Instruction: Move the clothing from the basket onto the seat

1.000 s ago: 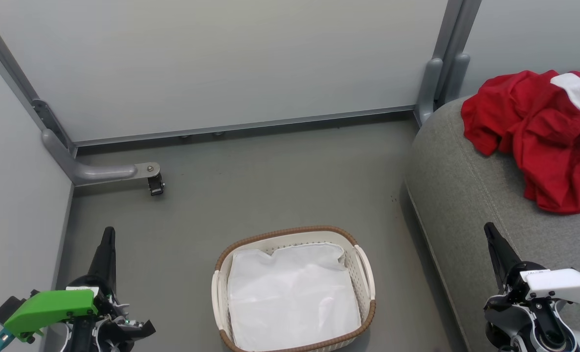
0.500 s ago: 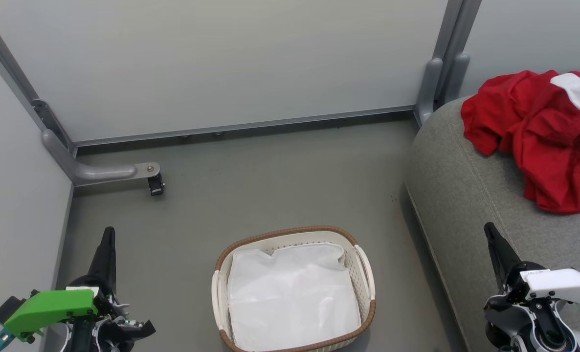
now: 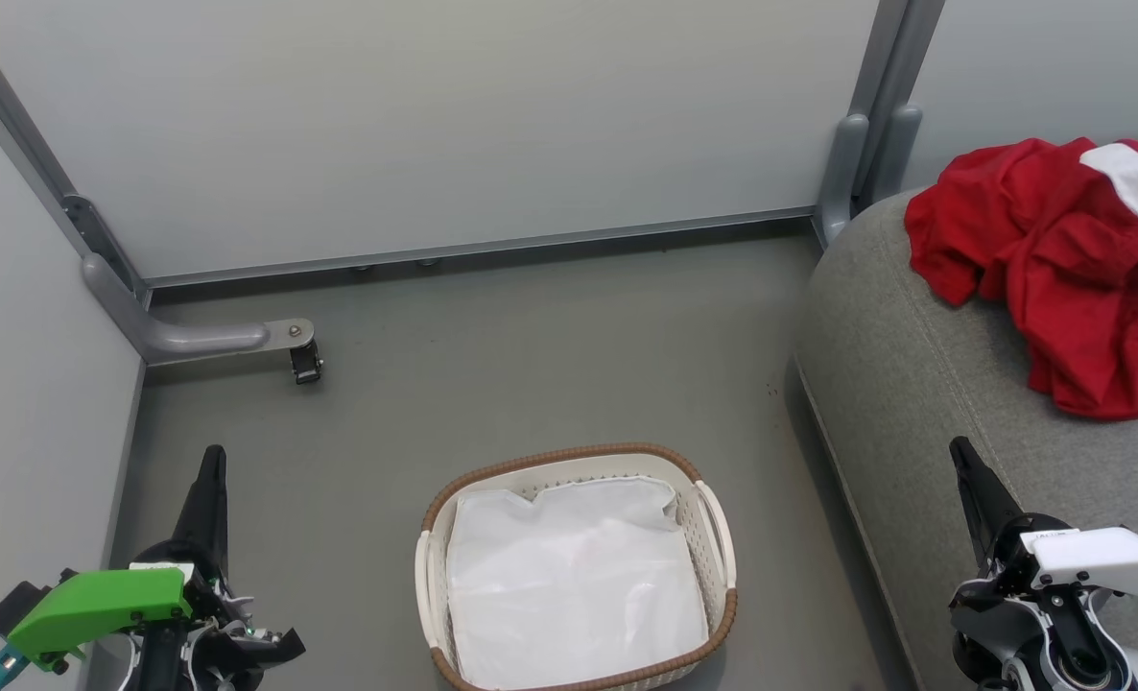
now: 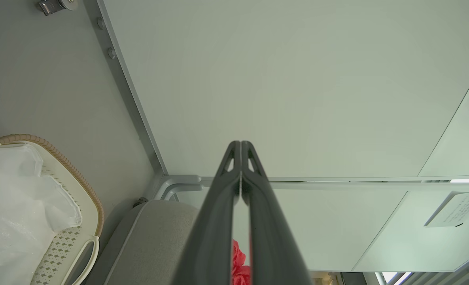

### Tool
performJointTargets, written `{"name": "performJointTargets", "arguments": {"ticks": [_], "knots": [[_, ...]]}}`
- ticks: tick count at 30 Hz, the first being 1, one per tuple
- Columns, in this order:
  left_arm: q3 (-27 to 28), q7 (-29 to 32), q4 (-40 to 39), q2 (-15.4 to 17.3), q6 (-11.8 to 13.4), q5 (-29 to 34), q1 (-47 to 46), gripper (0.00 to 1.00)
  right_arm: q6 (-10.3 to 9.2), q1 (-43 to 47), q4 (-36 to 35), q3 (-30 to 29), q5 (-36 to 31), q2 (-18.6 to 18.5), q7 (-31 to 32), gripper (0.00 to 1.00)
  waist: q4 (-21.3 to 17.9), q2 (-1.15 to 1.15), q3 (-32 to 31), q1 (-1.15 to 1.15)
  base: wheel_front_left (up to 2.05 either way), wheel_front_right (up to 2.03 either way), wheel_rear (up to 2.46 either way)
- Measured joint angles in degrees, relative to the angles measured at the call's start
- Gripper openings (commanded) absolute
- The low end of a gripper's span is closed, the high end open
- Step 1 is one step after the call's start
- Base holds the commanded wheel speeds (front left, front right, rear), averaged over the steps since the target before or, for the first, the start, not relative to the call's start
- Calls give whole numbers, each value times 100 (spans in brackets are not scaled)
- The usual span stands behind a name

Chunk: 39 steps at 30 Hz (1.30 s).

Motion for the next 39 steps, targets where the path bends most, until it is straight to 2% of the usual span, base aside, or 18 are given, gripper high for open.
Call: {"name": "performJointTargets", "arguments": {"ticks": [39], "knots": [[0, 0, 0, 0, 0, -1, 0, 0, 0, -1, 0, 0, 0, 0, 0, 0, 0, 0, 0, 0, 0, 0, 0]]}}
